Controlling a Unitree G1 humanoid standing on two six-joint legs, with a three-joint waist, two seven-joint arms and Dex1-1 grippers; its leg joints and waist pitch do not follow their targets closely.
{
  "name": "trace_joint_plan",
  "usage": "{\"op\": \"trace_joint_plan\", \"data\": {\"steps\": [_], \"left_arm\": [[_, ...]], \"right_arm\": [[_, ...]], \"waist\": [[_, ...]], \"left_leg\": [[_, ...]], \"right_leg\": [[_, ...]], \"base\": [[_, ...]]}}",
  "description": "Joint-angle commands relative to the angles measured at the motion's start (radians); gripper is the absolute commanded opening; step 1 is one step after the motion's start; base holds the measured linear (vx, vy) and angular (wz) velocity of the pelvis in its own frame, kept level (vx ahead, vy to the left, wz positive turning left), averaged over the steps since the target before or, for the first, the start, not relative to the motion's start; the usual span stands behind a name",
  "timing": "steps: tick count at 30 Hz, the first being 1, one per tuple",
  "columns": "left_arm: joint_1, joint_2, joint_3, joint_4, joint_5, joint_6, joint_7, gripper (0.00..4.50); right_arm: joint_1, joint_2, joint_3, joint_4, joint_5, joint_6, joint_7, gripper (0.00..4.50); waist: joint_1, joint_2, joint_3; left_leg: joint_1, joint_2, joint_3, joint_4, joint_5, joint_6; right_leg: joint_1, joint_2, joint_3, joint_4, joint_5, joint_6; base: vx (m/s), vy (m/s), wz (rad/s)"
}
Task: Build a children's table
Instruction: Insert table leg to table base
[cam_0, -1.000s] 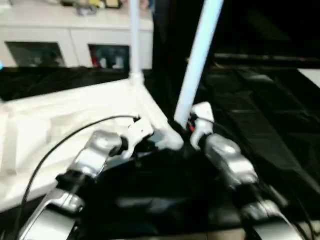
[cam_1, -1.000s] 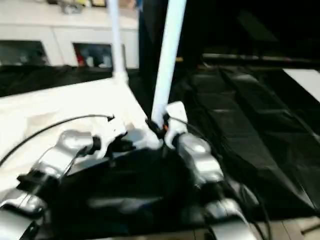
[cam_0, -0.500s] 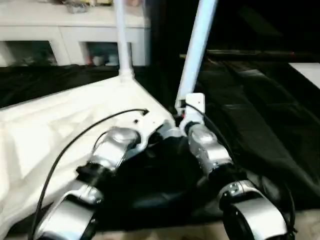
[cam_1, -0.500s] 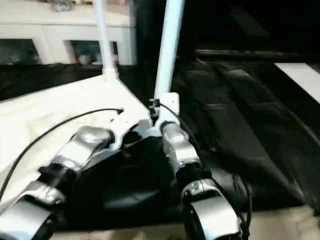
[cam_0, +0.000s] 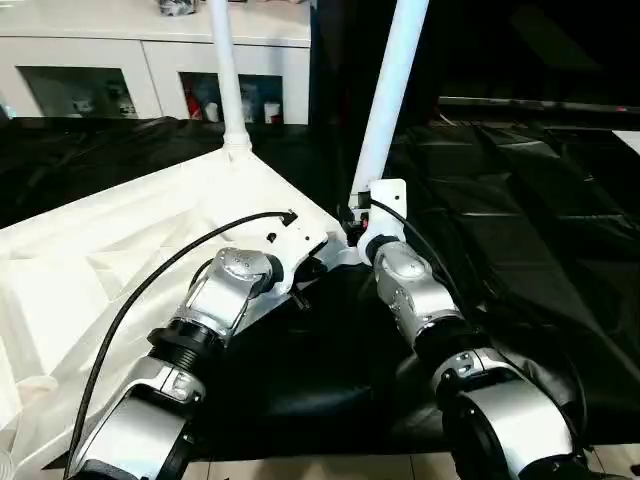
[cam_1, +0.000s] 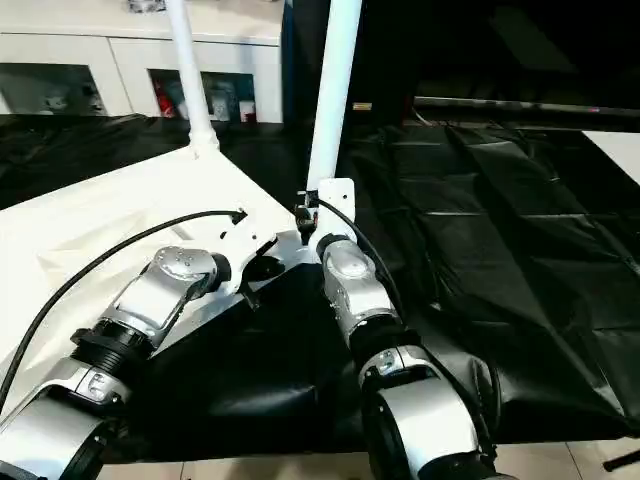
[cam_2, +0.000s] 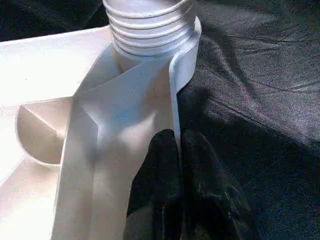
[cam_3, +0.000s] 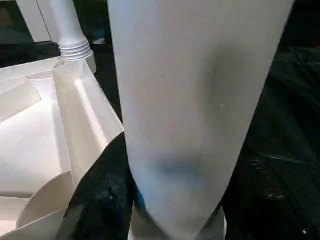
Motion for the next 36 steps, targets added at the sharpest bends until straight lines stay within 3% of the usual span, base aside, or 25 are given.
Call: {"op": "trace_joint_plan", "data": {"steps": [1, 4, 5, 9, 14, 18, 21, 22, 23, 27, 28, 29, 30, 33, 35, 36], "left_arm": [[-0.014, 0.004, -0.017, -0.024, 0.002, -0.029, -0.027, 0.0], [-0.013, 0.003, -0.017, -0.026, 0.0, -0.029, -0.028, 0.0], [-0.013, 0.003, -0.017, -0.026, -0.001, -0.029, -0.028, 0.0], [-0.015, 0.006, -0.017, -0.022, -0.003, -0.035, -0.032, 0.0], [-0.016, 0.013, -0.018, -0.02, -0.004, -0.049, -0.037, 0.0], [-0.016, 0.018, -0.017, -0.019, -0.006, -0.058, -0.042, 0.0], [-0.003, 0.037, -0.028, -0.03, -0.009, -0.105, -0.074, 0.0], [0.0, 0.04, -0.029, -0.031, -0.01, -0.114, -0.081, 0.0], [0.007, 0.045, -0.03, -0.039, -0.015, -0.126, -0.097, 0.0], [0.038, 0.076, -0.035, -0.064, -0.036, -0.168, -0.167, 0.0], [0.044, 0.086, -0.034, -0.067, -0.041, -0.176, -0.185, 0.0], [0.05, 0.096, -0.034, -0.071, -0.046, -0.192, -0.203, 0.0], [0.055, 0.103, -0.034, -0.074, -0.053, -0.211, -0.223, 0.0], [0.087, 0.133, -0.033, -0.111, -0.099, -0.291, -0.332, 0.0], [0.102, 0.152, -0.041, -0.14, -0.12, -0.289, -0.388, 0.0], [0.11, 0.166, -0.05, -0.156, -0.13, -0.292, -0.422, 0.0]], "right_arm": [[0.035, -0.003, -0.02, 0.087, 0.004, 0.034, 0.003, 1.89], [0.035, 0.001, -0.03, 0.087, 0.013, 0.021, 0.021, 1.89], [0.035, 0.001, -0.032, 0.084, 0.014, 0.016, 0.027, 2.24], [0.027, 0.004, -0.042, 0.081, 0.027, -0.001, 0.065, 2.64], [0.026, -0.002, -0.042, 0.048, 0.042, -0.031, 0.148, 3.04], [0.032, -0.011, -0.037, 0.018, 0.042, -0.047, 0.183, 3.44], [0.087, -0.043, -0.003, -0.102, 0.044, -0.032, 0.302, 3.54], [0.096, -0.048, 0.003, -0.12, 0.044, -0.027, 0.323, 3.79], [0.124, -0.063, 0.02, -0.179, 0.048, -0.005, 0.36, 3.79], [0.266, -0.159, 0.1, -0.466, 0.098, 0.143, 0.564, 3.88], [0.3, -0.196, 0.119, -0.527, 0.104, 0.171, 0.608, 3.88], [0.329, -0.23, 0.133, -0.576, 0.11, 0.199, 0.644, 3.88], [0.349, -0.255, 0.144, -0.611, 0.114, 0.216, 0.67, 3.88], [0.416, -0.33, 0.149, -0.749, 0.164, 0.304, 0.745, 3.88], [0.442, -0.36, 0.159, -0.803, 0.183, 0.345, 0.788, 3.88], [0.46, -0.385, 0.173, -0.837, 0.185, 0.363, 0.823, 3.88]], "waist": [[-0.007, 0.019, -0.049], [-0.008, 0.018, -0.049], [-0.008, 0.019, -0.049], [-0.009, 0.021, -0.05], [-0.006, 0.021, -0.053], [-0.004, 0.021, -0.059], [-0.001, 0.02, -0.061], [0.0, 0.021, -0.062], [-0.001, 0.016, -0.062], [0.009, 0.02, -0.062], [0.012, 0.018, -0.06], [0.014, 0.024, -0.058], [0.015, 0.021, -0.057], [0.018, 0.021, -0.053], [0.016, 0.027, -0.053], [0.018, 0.024, -0.053]], "left_leg": [[-0.005, 0.0, 0.017, -0.079, -0.352, -0.011], [-0.006, 0.0, 0.019, -0.078, -0.346, -0.004], [-0.007, 0.0, 0.018, -0.079, -0.343, -0.004], [-0.005, 0.001, 0.019, -0.078, -0.34, 0.0], [-0.013, 0.002, 0.021, -0.075, -0.27, 0.016], [-0.015, 0.002, 0.024, -0.068, -0.178, 0.03], [-0.018, 0.0, 0.025, -0.062, -0.117, 0.061], [-0.016, 0.001, 0.026, -0.061, -0.106, 0.071], [-0.017, 0.001, 0.026, -0.06, -0.105, 0.075], [-0.014, 0.003, 0.027, -0.056, -0.072, 0.105], [-0.014, 0.002, 0.027, -0.057, -0.081, 0.103], [-0.013, 0.003, 0.027, -0.059, -0.095, 0.1], [-0.011, 0.006, 0.029, -0.06, -0.124, 0.091], [-0.012, 0.007, 0.026, -0.066, -0.166, 0.067], [-0.012, 0.008, 0.026, -0.068, -0.185, 0.056], [-0.01, 0.008, 0.026, -0.067, -0.19, 0.051]], "right_leg": [[0.041, -0.031, 0.033, -0.088, -0.314, -0.163], [0.042, -0.032, 0.034, -0.089, -0.31, -0.168], [0.043, -0.033, 0.034, -0.088, -0.31, -0.169], [0.042, -0.032, 0.034, -0.087, -0.297, -0.177], [0.052, -0.033, 0.034, -0.079, -0.216, -0.205], [0.061, -0.032, 0.034, -0.065, -0.086, -0.244], [0.069, -0.032, 0.033, -0.059, -0.002, -0.259], [0.068, -0.033, 0.033, -0.058, 0.01, -0.267], [0.069, -0.033, 0.032, -0.058, 0.007, -0.269], [0.071, -0.032, 0.032, -0.054, 0.055, -0.268], [0.073, -0.03, 0.031, -0.058, 0.037, -0.265], [0.071, -0.031, 0.032, -0.06, 0.019, -0.262], [0.069, -0.033, 0.033, -0.063, -0.021, -0.256], [0.072, -0.035, 0.033, -0.073, -0.114, -0.225], [0.068, -0.036, 0.034, -0.074, -0.148, -0.222], [0.067, -0.034, 0.033, -0.076, -0.16, -0.22]], "base": [[0.0, 0.0, 0.0], [0.0, 0.0, 0.0], [0.0, 0.0, 0.0], [0.0, 0.0, 0.0], [0.0, 0.0, 0.0], [0.0, 0.0, 0.0], [0.0, 0.0, 0.0], [0.0, 0.0, 0.0], [0.0, 0.0, 0.0], [0.0, 0.0, 0.0], [0.0, 0.0, 0.0], [0.0, 0.0, 0.0], [0.0, 0.0, 0.0], [0.0, 0.0, 0.0], [0.0, 0.0, 0.0], [0.0, 0.0, 0.0]]}}
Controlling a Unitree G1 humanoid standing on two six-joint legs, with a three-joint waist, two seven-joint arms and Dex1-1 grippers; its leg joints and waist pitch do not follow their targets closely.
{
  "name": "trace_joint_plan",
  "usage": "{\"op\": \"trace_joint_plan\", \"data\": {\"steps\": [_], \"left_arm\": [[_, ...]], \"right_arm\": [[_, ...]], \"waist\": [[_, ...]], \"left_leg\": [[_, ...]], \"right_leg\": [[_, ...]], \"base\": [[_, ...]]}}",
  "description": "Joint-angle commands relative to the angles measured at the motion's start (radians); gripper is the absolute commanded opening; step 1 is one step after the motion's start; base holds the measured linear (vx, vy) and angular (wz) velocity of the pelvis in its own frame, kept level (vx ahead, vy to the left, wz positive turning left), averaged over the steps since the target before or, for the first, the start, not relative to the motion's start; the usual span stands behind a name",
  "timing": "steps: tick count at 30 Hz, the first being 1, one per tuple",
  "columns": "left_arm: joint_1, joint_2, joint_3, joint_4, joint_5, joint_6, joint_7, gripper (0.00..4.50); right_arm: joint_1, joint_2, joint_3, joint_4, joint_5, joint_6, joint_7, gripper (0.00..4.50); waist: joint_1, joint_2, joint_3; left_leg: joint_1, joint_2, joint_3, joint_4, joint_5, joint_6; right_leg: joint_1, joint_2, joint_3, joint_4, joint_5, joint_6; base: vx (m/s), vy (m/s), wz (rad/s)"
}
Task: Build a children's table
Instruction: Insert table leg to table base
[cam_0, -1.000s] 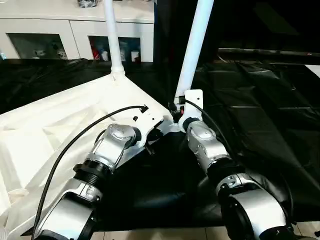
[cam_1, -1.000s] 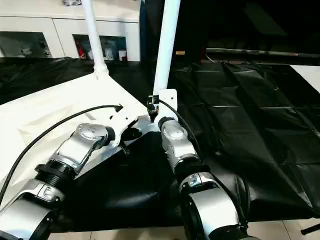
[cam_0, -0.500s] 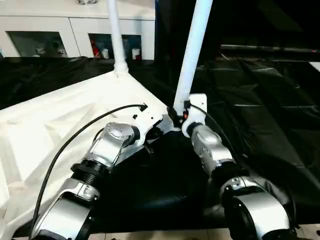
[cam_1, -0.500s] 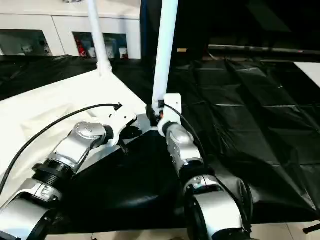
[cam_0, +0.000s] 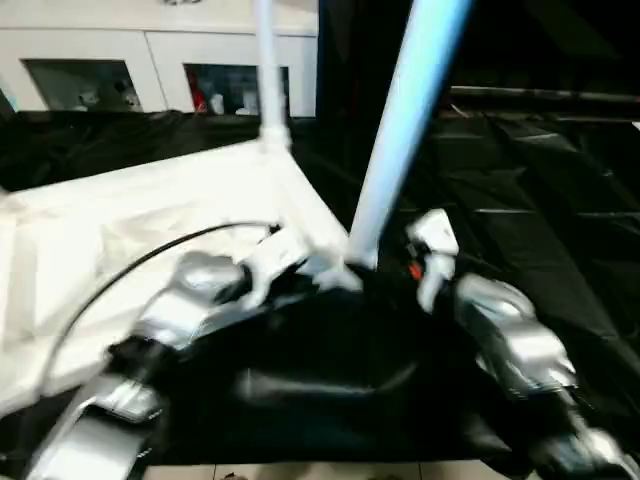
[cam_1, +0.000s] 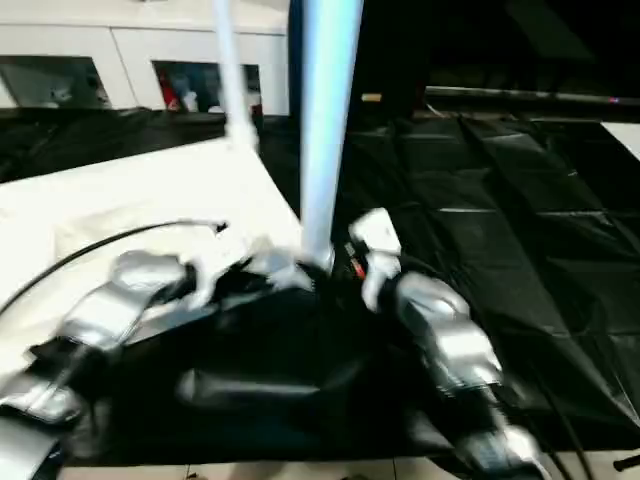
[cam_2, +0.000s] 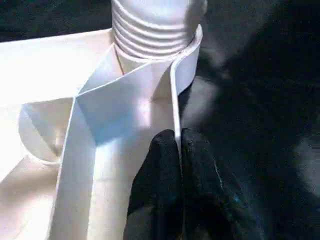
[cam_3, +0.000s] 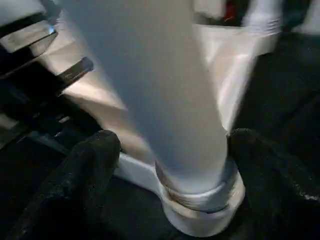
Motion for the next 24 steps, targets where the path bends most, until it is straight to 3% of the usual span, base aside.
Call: {"op": "trace_joint_plan", "data": {"steps": [1, 4, 9, 14, 20, 24], "left_arm": [[0.001, -0.005, -0.027, -0.058, -0.042, -0.043, -0.071, 0.0], [0.002, 0.017, -0.04, -0.073, -0.03, -0.043, -0.097, 0.0], [0.007, 0.019, -0.032, -0.087, -0.031, -0.032, -0.1, 0.0], [0.016, 0.024, -0.039, -0.097, -0.035, -0.026, -0.114, 0.0], [0.013, 0.035, -0.049, -0.112, -0.038, -0.026, -0.138, 0.0], [0.005, 0.035, -0.052, -0.12, -0.034, -0.03, -0.139, 0.0]], "right_arm": [[0.01, -0.019, 0.027, -0.052, 0.017, 0.039, 0.052, 3.88], [0.041, -0.073, 0.051, -0.126, 0.034, 0.112, 0.104, 3.88], [0.055, -0.054, 0.041, -0.142, 0.04, 0.147, 0.063, 3.88], [0.044, 0.009, 0.026, -0.109, 0.022, 0.117, -0.015, 3.51], [0.007, 0.028, 0.041, -0.035, -0.03, 0.066, -0.054, 2.97], [-0.028, 0.046, 0.035, 0.017, -0.047, 0.039, -0.077, 2.75]], "waist": [[0.001, 0.004, -0.065], [0.002, 0.006, -0.065], [0.006, 0.006, -0.068], [0.004, 0.009, -0.068], [0.001, 0.012, -0.07], [-0.003, 0.013, -0.068]], "left_leg": [[0.0, 0.002, 0.023, -0.066, -0.192, 0.044], [0.001, 0.001, 0.024, -0.064, -0.171, 0.038], [-0.001, -0.001, 0.026, -0.06, -0.137, 0.034], [0.0, -0.001, 0.025, -0.061, -0.151, 0.015], [-0.001, -0.004, 0.025, -0.058, -0.139, 0.011], [0.0, -0.004, 0.026, -0.059, -0.167, 0.006]], "right_leg": [[0.067, -0.035, 0.039, -0.071, -0.158, -0.216], [0.066, -0.033, 0.039, -0.067, -0.135, -0.219], [0.068, -0.034, 0.038, -0.06, -0.087, -0.227], [0.067, -0.035, 0.038, -0.061, -0.118, -0.219], [0.07, -0.032, 0.037, -0.055, -0.067, -0.228], [0.07, -0.033, 0.038, -0.06, -0.126, -0.221]], "base": [[0.0, 0.0, 0.0], [0.0, 0.0, 0.0], [0.0, 0.0, 0.0], [0.0, 0.0, 0.0], [0.0, 0.0, 0.0], [0.0, 0.0, 0.0]]}}
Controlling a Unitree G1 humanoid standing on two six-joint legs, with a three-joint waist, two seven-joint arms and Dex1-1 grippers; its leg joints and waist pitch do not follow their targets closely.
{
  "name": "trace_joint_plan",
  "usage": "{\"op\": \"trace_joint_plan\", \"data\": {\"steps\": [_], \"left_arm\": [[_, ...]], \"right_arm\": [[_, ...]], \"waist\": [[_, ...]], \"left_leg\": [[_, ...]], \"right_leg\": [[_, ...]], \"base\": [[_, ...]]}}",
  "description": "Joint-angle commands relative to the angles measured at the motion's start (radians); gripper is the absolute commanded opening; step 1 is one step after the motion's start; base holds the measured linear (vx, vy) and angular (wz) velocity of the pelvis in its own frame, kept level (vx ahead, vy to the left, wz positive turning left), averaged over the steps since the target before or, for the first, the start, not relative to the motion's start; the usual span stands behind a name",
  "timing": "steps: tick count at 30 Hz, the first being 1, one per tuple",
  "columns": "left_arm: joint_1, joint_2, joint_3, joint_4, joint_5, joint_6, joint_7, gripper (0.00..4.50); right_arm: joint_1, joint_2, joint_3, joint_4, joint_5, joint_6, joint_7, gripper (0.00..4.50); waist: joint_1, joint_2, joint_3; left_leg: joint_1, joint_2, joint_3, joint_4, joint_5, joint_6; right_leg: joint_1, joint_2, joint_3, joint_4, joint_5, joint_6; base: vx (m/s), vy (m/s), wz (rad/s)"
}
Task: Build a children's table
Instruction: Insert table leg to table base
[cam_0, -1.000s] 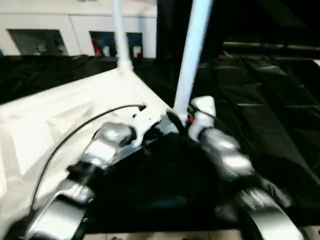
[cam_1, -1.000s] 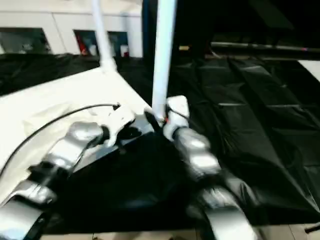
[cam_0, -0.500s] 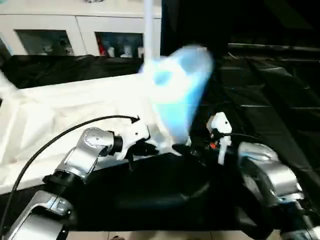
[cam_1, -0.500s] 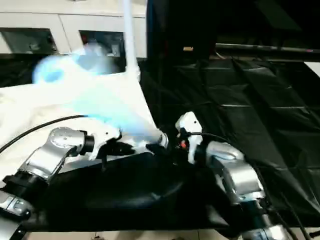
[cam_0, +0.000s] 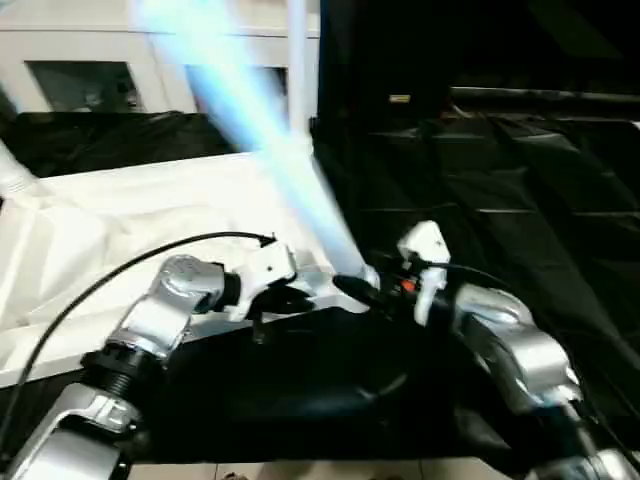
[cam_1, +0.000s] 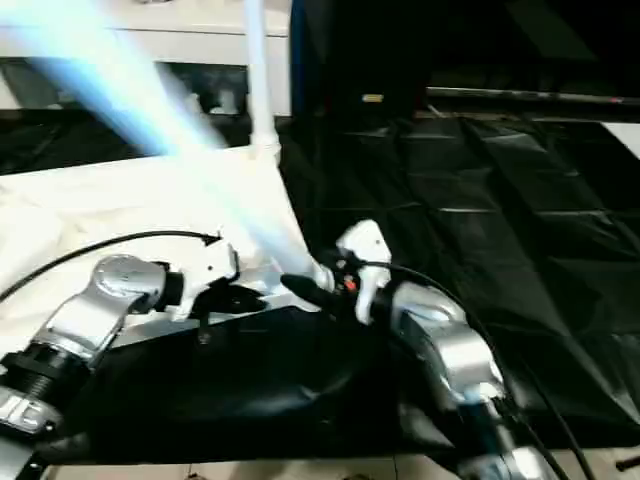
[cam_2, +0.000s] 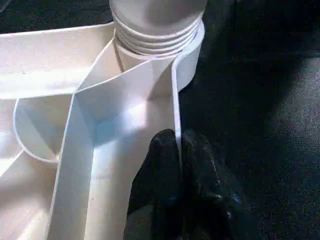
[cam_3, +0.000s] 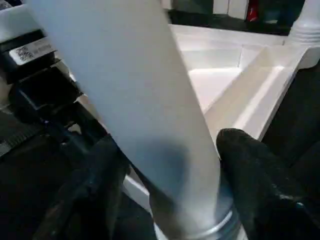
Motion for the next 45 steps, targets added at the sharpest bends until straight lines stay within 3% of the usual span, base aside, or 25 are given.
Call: {"op": "trace_joint_plan", "data": {"steps": [1, 6, 11, 19, 28, 37, 42, 44, 45], "left_arm": [[-0.022, -0.021, -0.036, -0.075, -0.017, -0.025, -0.056, 0.0], [-0.031, -0.015, -0.038, -0.067, -0.004, -0.037, -0.048, 0.0], [-0.026, -0.003, -0.037, -0.062, 0.006, -0.052, -0.04, 0.0], [-0.027, 0.008, -0.034, -0.065, -0.003, -0.053, -0.067, 0.0], [-0.034, 0.01, -0.044, -0.058, -0.014, -0.072, -0.106, 0.0], [-0.037, 0.005, -0.039, -0.045, -0.01, -0.066, -0.096, 0.0], [-0.057, -0.033, -0.017, 0.005, 0.0, -0.017, -0.023, 0.0], [-0.104, -0.093, -0.003, 0.098, 0.043, 0.033, 0.12, 0.0], [-0.104, -0.093, -0.003, 0.098, 0.043, 0.033, 0.12, 0.0]], "right_arm": [[-0.02, 0.007, -0.001, 0.052, -0.031, 0.008, -0.042, 2.68], [-0.03, 0.005, 0.014, 0.082, -0.045, -0.023, -0.025, 2.38], [-0.003, -0.016, 0.0, 0.081, -0.042, -0.042, -0.009, 2.13], [0.026, -0.06, -0.044, 0.054, 0.03, 0.025, 0.058, 1.94], [0.009, -0.129, 0.023, 0.079, 0.002, 0.063, 0.168, 1.93], [0.014, -0.109, 0.027, 0.137, -0.02, 0.059, 0.141, 1.93], [-0.005, -0.043, -0.014, 0.224, -0.046, 0.034, -0.012, 1.93], [-0.047, 0.039, -0.069, 0.344, -0.08, 0.007, -0.242, 1.93], [-0.047, 0.039, -0.069, 0.344, -0.08, 0.007, -0.242, 1.93]], "waist": [[0.0, 0.011, -0.067], [0.001, 0.008, -0.071], [0.002, 0.008, -0.073], [0.01, 0.008, -0.074], [0.022, 0.005, -0.071], [0.023, 0.002, -0.074], [0.017, 0.002, -0.066], [0.007, 0.001, -0.06], [0.0, 0.001, -0.059]], "left_leg": [[-0.004, -0.008, 0.02, -0.062, -0.171, 0.01], [-0.004, -0.009, 0.021, -0.058, -0.132, 0.019], [-0.002, -0.008, 0.021, -0.057, -0.133, 0.025], [0.0, -0.007, 0.022, -0.054, -0.12, 0.044], [0.004, -0.006, 0.023, -0.055, -0.156, 0.032], [0.001, -0.008, 0.022, -0.054, -0.14, 0.03], [0.005, -0.007, 0.022, -0.059, -0.213, 0.004], [0.01, -0.011, 0.02, -0.062, -0.274, -0.019], [0.011, -0.013, 0.015, -0.064, -0.303, -0.03]], "right_leg": [[0.068, -0.034, 0.037, -0.065, -0.131, -0.22], [0.071, -0.031, 0.037, -0.058, -0.057, -0.232], [0.072, -0.031, 0.037, -0.056, -0.058, -0.237], [0.072, -0.03, 0.037, -0.052, -0.019, -0.255], [0.071, -0.033, 0.038, -0.061, -0.111, -0.234], [0.072, -0.033, 0.036, -0.058, -0.099, -0.233], [0.063, -0.035, 0.036, -0.071, -0.226, -0.207], [0.054, -0.035, 0.032, -0.083, -0.355, -0.173], [0.054, -0.035, 0.028, -0.088, -0.417, -0.151]], "base": [[0.0, 0.0, 0.0], [0.0, 0.0, 0.0], [0.0, 0.0, 0.0], [0.0, 0.0, 0.0], [0.0, 0.0, 0.0], [0.0, 0.0, 0.0], [0.0, 0.0, 0.0], [0.0, 0.0, 0.0], [-0.055, 0.012, -0.03]]}}
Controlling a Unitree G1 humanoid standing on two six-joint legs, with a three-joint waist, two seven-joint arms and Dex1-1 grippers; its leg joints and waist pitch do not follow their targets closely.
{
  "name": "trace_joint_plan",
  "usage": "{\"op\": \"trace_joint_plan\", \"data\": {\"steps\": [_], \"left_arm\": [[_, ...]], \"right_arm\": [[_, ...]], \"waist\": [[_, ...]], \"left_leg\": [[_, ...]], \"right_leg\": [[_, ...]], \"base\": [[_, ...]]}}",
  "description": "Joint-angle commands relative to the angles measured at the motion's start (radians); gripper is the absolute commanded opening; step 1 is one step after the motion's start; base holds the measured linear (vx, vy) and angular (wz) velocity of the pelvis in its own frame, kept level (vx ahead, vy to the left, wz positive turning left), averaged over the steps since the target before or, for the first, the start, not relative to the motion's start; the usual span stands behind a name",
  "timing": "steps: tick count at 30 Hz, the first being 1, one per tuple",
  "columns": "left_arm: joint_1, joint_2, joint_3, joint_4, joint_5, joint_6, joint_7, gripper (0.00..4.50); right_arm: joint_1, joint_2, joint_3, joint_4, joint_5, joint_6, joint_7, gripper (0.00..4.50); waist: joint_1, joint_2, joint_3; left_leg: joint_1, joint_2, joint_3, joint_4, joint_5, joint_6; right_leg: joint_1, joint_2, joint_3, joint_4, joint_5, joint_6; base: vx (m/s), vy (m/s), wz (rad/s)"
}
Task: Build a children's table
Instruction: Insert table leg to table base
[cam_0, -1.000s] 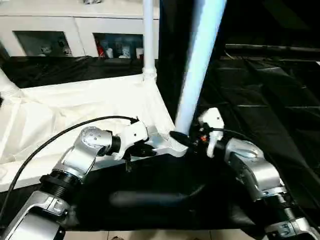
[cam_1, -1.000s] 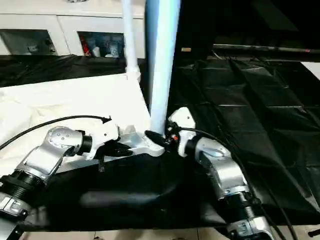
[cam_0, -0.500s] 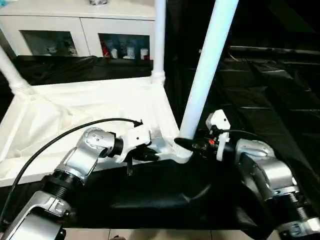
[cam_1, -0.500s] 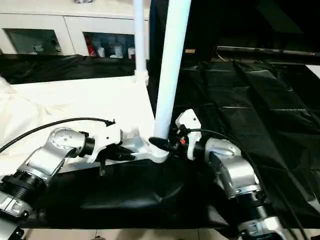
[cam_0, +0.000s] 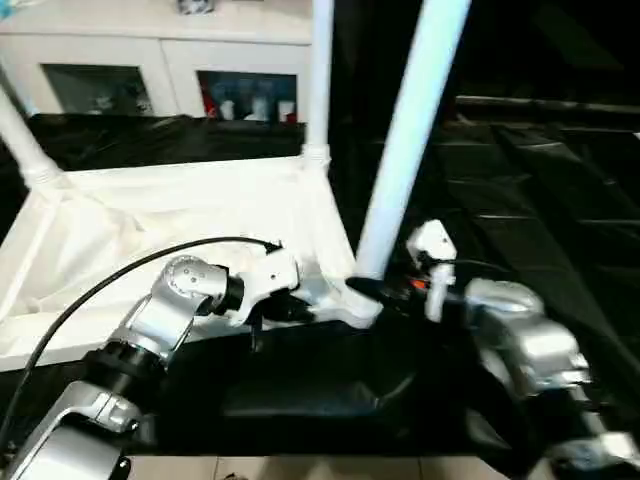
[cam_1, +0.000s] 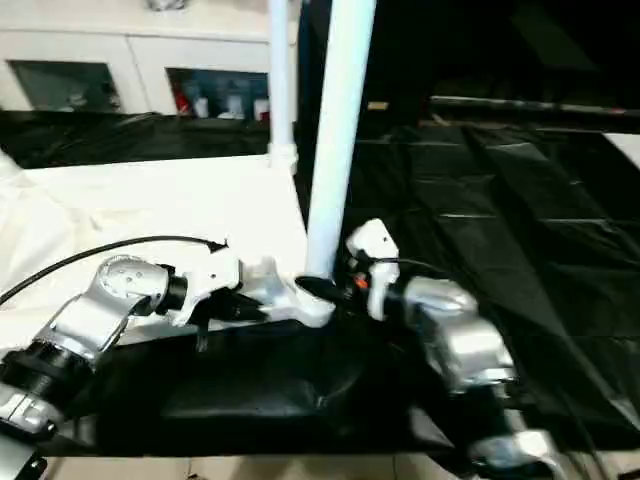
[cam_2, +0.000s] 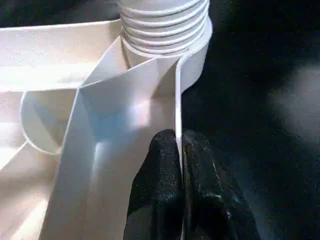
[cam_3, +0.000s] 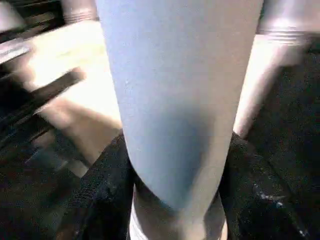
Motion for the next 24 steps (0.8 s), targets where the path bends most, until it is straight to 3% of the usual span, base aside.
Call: {"op": "trace_joint_plan", "data": {"steps": [1, 2, 4, 8, 10, 19, 23, 24], "left_arm": [[-0.065, -0.071, 0.028, 0.044, 0.007, 0.038, 0.13, 0.0], [-0.081, -0.095, 0.035, 0.071, 0.011, 0.062, 0.175, 0.0], [-0.121, -0.16, 0.05, 0.137, 0.02, 0.124, 0.29, 0.0], [-0.157, -0.238, 0.039, 0.18, 0.042, 0.15, 0.385, 0.0], [-0.17, -0.255, 0.042, 0.197, 0.051, 0.146, 0.41, 0.0], [-0.184, -0.238, 0.055, 0.246, 0.061, 0.132, 0.439, 0.0], [-0.187, -0.226, 0.057, 0.255, 0.058, 0.119, 0.436, 0.0], [-0.187, -0.224, 0.058, 0.257, 0.058, 0.116, 0.436, 0.0]], "right_arm": [[-0.001, 0.041, -0.057, 0.219, -0.06, 0.032, -0.259, 1.93], [-0.021, 0.065, -0.073, 0.259, -0.062, 0.02, -0.325, 1.93], [-0.086, 0.125, -0.11, 0.374, -0.057, -0.017, -0.48, 1.93], [-0.204, 0.189, -0.13, 0.527, -0.056, -0.086, -0.635, 1.93], [-0.243, 0.209, -0.143, 0.571, -0.061, -0.103, -0.671, 1.93], [-0.315, 0.242, -0.158, 0.691, -0.071, -0.173, -0.68, 1.93], [-0.334, 0.246, -0.156, 0.702, -0.076, -0.211, -0.627, 1.93], [-0.338, 0.248, -0.155, 0.699, -0.075, -0.218, -0.604, 2.28]], "waist": [[-0.004, 0.009, -0.056], [-0.013, 0.01, -0.051], [-0.021, 0.013, -0.055], [-0.032, 0.008, -0.06], [-0.031, 0.0, -0.06], [-0.028, -0.002, -0.065], [-0.029, -0.001, -0.063], [-0.03, -0.003, -0.062]], "left_leg": [[0.001, -0.015, 0.013, -0.078, -0.31, -0.03], [-0.001, -0.016, 0.015, -0.078, -0.326, -0.033], [0.001, -0.02, 0.008, -0.077, -0.35, -0.036], [-0.001, -0.023, 0.008, -0.074, -0.354, -0.016], [-0.005, -0.023, 0.013, -0.073, -0.343, 0.005], [-0.009, -0.018, 0.014, -0.076, -0.305, 0.009], [-0.008, -0.018, 0.015, -0.077, -0.332, 0.013], [-0.008, -0.018, 0.014, -0.078, -0.339, 0.013]], "right_leg": [[0.046, -0.038, 0.026, -0.094, -0.431, -0.142], [0.039, -0.037, 0.027, -0.098, -0.454, -0.134], [0.041, -0.04, 0.019, -0.104, -0.498, -0.114], [0.038, -0.037, 0.016, -0.104, -0.45, -0.122], [0.039, -0.035, 0.018, -0.104, -0.406, -0.131], [0.044, -0.035, 0.022, -0.086, -0.292, -0.177], [0.043, -0.036, 0.022, -0.091, -0.333, -0.171], [0.043, -0.036, 0.021, -0.094, -0.356, -0.164]], "base": [[-0.055, 0.012, -0.03], [0.0, 0.0, 0.0], [0.0, 0.0, 0.0], [0.0, 0.0, 0.0], [0.0, 0.0, 0.0], [0.0, 0.0, 0.0], [0.0, 0.0, 0.0], [0.0, 0.0, 0.0]]}}
